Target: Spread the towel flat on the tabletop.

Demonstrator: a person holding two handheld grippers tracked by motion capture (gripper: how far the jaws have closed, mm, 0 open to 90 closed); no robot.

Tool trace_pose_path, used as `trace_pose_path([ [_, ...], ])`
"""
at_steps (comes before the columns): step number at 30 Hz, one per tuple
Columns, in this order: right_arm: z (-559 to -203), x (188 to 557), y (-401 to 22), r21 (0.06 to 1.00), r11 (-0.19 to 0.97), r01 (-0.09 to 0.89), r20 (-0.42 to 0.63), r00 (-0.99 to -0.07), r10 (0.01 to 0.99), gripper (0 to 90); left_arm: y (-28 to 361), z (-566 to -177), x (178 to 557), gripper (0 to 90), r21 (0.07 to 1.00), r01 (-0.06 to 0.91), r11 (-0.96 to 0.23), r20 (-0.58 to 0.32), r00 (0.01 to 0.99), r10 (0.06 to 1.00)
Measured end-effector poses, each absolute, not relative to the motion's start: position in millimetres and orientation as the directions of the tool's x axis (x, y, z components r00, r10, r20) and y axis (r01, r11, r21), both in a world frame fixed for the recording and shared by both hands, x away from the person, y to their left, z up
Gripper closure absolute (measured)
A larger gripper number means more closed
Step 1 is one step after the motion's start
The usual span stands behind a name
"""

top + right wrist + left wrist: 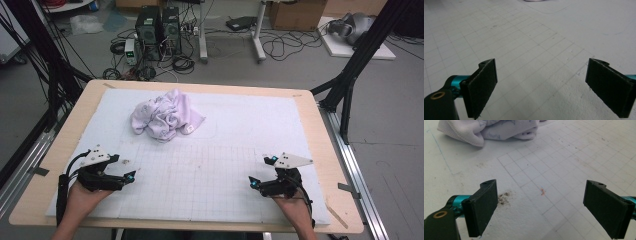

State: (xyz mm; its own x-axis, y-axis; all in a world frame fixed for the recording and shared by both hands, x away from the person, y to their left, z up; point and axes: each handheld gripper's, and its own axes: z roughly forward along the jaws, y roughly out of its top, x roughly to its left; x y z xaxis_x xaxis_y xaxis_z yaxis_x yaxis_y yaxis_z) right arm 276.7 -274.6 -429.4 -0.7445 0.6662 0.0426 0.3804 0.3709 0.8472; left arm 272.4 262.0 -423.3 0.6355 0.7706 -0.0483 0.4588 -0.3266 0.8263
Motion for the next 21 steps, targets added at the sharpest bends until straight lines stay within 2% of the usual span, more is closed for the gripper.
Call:
trace_pose_path([
  [13, -429.8, 276.7, -270.5, 0.845, 0.377, 0.379, 0.043, -0.750, 0.660, 9.6, 257.9, -422.1, 273.5, 14.0, 0.832, 0.451, -0.323, -0.058, 0.650, 0.758],
  [21, -429.1, 276.8, -271.2, 0.850, 0.366, 0.378, 0.047, -0.748, 0.662, 9.5, 254.7, -412.0, 285.1, 18.5, 0.848, 0.433, -0.306, -0.065, 0.658, 0.751],
])
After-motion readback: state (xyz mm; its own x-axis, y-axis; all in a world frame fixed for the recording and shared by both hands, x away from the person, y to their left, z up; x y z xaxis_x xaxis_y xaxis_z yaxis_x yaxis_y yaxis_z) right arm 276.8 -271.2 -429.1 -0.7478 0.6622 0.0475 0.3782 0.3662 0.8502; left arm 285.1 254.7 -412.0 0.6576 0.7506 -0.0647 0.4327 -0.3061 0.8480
